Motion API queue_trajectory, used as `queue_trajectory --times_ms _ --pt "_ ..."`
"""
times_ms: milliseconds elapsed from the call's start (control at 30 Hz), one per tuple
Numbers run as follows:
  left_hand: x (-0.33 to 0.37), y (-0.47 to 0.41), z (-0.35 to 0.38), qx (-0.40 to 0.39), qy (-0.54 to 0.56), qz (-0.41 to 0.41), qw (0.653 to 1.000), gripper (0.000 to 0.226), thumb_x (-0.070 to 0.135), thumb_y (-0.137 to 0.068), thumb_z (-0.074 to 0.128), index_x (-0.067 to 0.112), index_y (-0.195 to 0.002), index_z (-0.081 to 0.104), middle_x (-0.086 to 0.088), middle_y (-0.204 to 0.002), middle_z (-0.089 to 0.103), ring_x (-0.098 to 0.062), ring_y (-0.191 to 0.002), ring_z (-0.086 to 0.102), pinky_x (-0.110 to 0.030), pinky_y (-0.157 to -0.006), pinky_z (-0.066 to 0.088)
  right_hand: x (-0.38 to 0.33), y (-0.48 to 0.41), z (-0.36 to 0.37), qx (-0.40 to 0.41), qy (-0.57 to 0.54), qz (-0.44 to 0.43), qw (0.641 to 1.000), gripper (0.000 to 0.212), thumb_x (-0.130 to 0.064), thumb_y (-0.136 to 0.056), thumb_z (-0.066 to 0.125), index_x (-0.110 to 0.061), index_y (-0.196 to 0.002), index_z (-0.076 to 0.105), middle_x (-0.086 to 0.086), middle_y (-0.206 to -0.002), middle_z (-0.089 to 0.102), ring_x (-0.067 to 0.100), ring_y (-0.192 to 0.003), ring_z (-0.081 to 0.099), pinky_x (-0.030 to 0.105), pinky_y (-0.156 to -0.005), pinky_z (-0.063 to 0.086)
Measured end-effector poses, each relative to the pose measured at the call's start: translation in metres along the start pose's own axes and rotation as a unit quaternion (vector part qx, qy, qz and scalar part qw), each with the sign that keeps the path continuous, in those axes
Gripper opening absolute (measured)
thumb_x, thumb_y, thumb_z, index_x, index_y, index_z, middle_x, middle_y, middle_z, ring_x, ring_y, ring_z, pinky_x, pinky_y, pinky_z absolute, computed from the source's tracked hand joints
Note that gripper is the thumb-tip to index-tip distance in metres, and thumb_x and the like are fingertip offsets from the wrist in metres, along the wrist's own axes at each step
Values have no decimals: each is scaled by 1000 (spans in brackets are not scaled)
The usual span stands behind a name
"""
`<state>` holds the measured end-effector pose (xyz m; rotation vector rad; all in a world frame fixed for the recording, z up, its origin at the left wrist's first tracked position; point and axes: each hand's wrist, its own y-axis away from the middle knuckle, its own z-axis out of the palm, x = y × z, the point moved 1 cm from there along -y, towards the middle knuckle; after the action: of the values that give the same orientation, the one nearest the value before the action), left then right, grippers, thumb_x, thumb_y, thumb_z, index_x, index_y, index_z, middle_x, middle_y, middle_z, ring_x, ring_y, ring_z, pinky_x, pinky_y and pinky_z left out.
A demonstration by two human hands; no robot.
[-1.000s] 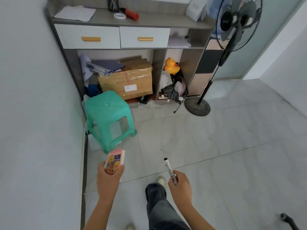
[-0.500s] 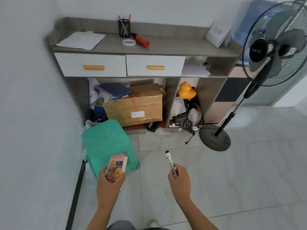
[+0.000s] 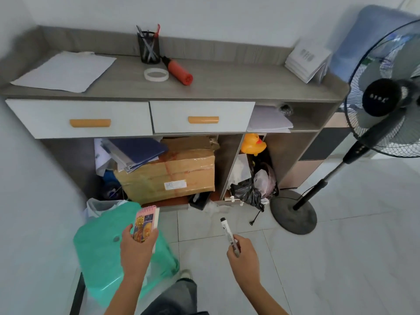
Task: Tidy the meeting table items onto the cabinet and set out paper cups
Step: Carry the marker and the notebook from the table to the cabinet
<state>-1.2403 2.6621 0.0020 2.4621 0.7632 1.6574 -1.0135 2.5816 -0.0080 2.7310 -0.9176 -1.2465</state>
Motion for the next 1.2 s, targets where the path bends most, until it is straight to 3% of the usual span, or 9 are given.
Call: queue_trajectory --times_ms 200,433,567,733,933,1033,1133,1200 --pt "94 -77 56 -47 13 104 993 60 25 -73 72 14 -125 42 -7 -111 56 -24 -96 55 -41 -83 49 -37 -72 -5 40 -35 46 998 26 -15 -87 52 -17 -113 54 4 -97 56 12 -76 53 25 -68 44" --pt "151 -93 117 -129 -20 183 974 61 25 -72 74 17 -124 44 6 -100 48 -15 -92 53 -33 -81 48 -34 -129 -17 89 -10 88 992 28 -13 -86 53 -15 -114 56 5 -98 55 21 -84 56 30 -71 45" --pt "219 -117 152 -142 -28 301 942 57 30 -71 73 29 -119 40 11 -103 45 -10 -99 48 -29 -86 43 -57 -189 -33 122 -24 50 991 29 -10 -86 54 -10 -115 55 4 -97 53 25 -84 56 32 -71 45" --pt "328 -166 203 -45 -59 396 915 64 43 -70 69 22 -124 42 3 -109 52 -15 -98 45 -34 -86 41 -120 -286 -83 221 -80 -66 970 26 -7 -85 57 -5 -111 57 -4 -86 49 22 -78 55 25 -63 41" --pt "414 -230 260 82 -229 345 906 68 46 -74 63 14 -129 37 -14 -118 52 -32 -106 47 -40 -85 38 -197 -392 -130 242 -96 -233 937 25 -9 -82 57 -3 -106 60 -17 -75 40 8 -60 41 12 -55 36" --pt "433 -255 276 117 -286 317 897 67 46 -76 60 13 -130 37 -16 -121 51 -33 -109 45 -39 -86 36 -231 -436 -138 168 -101 -278 940 33 -12 -85 56 -6 -118 55 -6 -80 46 6 -69 39 6 -66 37" --pt "446 -277 287 137 -345 285 884 62 44 -75 59 12 -125 42 -17 -121 50 -34 -109 45 -39 -86 36 -263 -481 -134 78 -93 -251 960 45 -12 -88 52 -12 -132 41 2 -99 50 17 -89 49 23 -79 39" --pt "452 -289 290 144 -384 267 872 58 43 -73 59 11 -120 46 -16 -123 46 -35 -109 44 -39 -85 35 -281 -508 -123 39 -101 -236 966 45 -11 -87 52 -13 -131 42 7 -109 58 24 -99 55 30 -85 40"
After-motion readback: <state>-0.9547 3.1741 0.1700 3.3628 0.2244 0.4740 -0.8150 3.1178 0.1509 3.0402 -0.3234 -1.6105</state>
